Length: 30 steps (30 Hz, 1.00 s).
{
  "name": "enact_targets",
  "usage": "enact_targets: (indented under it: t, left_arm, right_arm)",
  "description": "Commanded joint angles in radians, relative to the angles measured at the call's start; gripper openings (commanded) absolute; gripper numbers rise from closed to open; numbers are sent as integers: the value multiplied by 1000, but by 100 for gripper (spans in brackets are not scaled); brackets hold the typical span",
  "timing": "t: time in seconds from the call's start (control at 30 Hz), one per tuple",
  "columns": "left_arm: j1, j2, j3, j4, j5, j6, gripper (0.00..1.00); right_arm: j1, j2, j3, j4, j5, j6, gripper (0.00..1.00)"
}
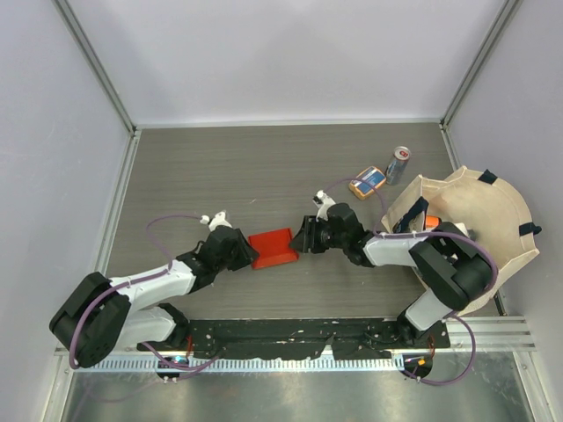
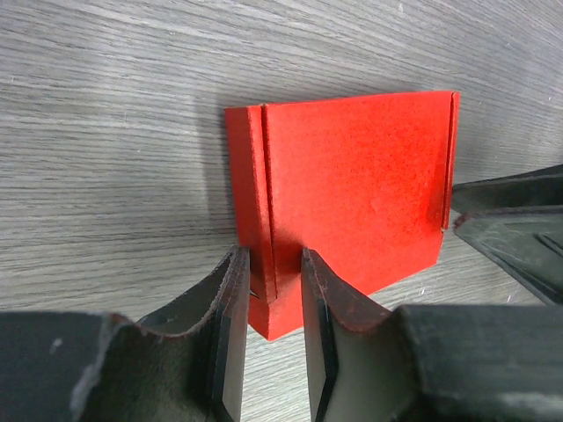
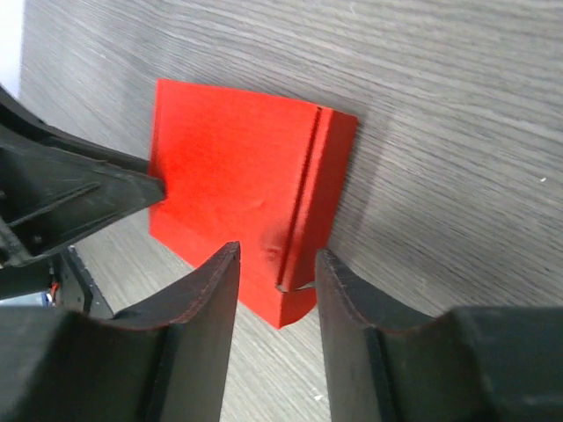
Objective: Fold the paper box
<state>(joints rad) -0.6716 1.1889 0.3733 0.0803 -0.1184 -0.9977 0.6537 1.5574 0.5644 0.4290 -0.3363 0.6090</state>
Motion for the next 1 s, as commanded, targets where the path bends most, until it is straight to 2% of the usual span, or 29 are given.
enact_targets:
  t: [0.0, 0.13, 0.23, 0.27, 0.3, 0.37, 0.4, 0.57, 0.73, 0.87, 0.97]
  left_arm:
    - [10, 5, -8, -36, -4, 44, 30]
    - [10, -5, -11, -42, 16, 47, 31]
    - [17, -34, -11, -60, 16, 63, 36]
    - [20, -49, -10, -65, 26, 71, 39]
    - [30, -64, -8, -73, 29, 80, 48]
    - [40, -113, -8, -100, 34, 87, 58]
    - [47, -127, -11, -100, 36, 90, 66]
    - [85, -176, -30, -83, 72, 88, 82]
    - [112, -161, -68, 56, 114, 68, 84]
    - [118, -82, -66, 120, 177, 39, 83]
    - [118, -14, -80, 240, 226, 4, 82]
  right_arm:
    - [-9, 62, 19, 76, -6, 17, 41]
    - [-22, 102, 15, 90, 6, 14, 31]
    - [-37, 118, 0, 94, 23, 23, 23]
    - [-40, 125, -4, 99, 17, 28, 22]
    - [-45, 130, -9, 103, 10, 28, 20]
    - [-57, 141, -8, 106, -16, 23, 18]
    - [-58, 153, -6, 109, -23, 21, 18]
    - [-75, 181, -8, 122, -38, 17, 17]
    - [-95, 199, -17, 149, -44, 21, 17]
    - [-111, 207, -20, 152, -55, 23, 16]
    - [-109, 217, -20, 155, -69, 18, 16]
